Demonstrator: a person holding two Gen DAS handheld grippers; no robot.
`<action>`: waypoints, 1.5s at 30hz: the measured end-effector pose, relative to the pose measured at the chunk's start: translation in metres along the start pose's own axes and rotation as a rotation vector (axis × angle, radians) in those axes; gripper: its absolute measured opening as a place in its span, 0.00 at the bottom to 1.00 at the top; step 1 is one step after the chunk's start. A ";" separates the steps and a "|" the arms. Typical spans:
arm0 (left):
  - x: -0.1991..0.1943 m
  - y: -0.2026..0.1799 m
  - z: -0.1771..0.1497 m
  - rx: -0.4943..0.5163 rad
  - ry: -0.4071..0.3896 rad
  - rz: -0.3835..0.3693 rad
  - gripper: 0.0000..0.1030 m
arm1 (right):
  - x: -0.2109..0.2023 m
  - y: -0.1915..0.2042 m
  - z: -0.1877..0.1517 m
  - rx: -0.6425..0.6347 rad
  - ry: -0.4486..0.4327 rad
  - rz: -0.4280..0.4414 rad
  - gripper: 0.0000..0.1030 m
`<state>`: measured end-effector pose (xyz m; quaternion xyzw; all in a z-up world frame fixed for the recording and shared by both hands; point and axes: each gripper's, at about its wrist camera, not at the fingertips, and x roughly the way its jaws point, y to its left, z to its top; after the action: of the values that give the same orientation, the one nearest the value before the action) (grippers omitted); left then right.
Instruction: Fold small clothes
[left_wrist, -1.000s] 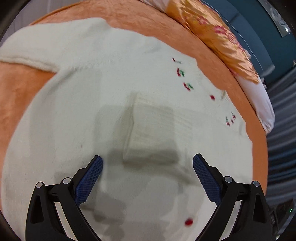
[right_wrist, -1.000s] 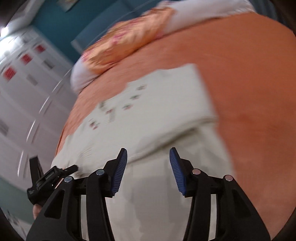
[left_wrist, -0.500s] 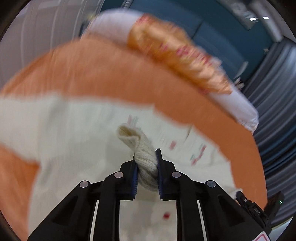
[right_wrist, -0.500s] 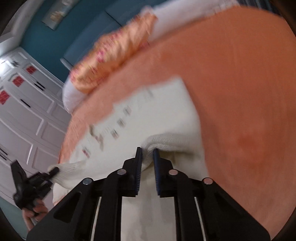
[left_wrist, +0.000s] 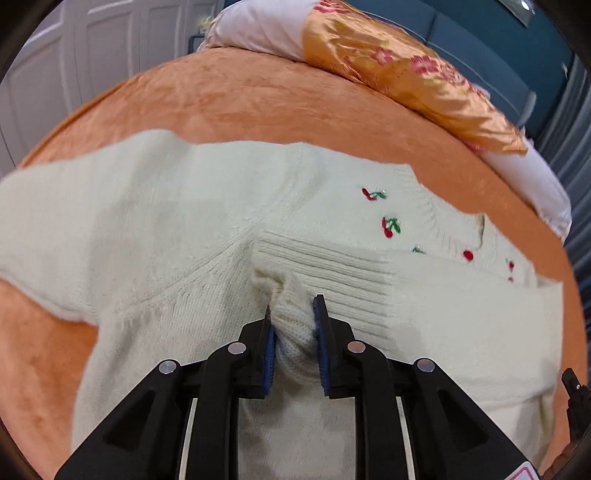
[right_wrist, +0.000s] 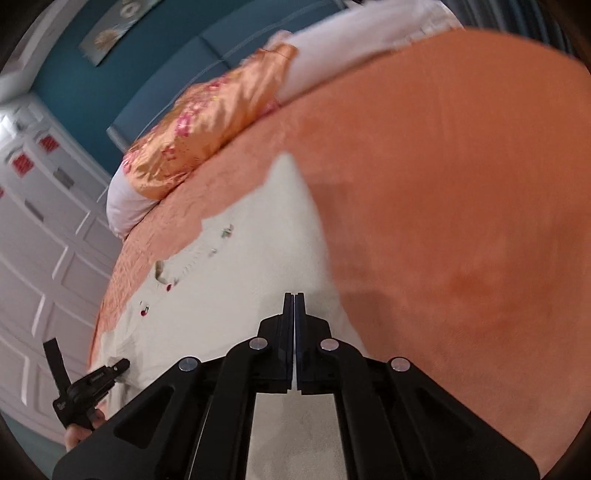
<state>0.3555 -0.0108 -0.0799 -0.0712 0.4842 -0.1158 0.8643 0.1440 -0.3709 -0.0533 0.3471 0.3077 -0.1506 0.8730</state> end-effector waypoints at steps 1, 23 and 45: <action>0.000 -0.001 0.000 -0.002 -0.004 0.003 0.18 | -0.001 0.007 0.003 -0.041 -0.004 -0.003 0.00; -0.116 0.221 -0.024 -0.440 -0.192 0.175 0.63 | 0.048 0.021 -0.029 -0.273 0.009 -0.152 0.00; -0.157 0.293 0.086 -0.432 -0.305 0.196 0.07 | 0.051 0.025 -0.034 -0.306 -0.007 -0.192 0.00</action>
<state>0.3884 0.3148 0.0247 -0.2229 0.3665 0.0863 0.8992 0.1805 -0.3319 -0.0926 0.1788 0.3556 -0.1861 0.8983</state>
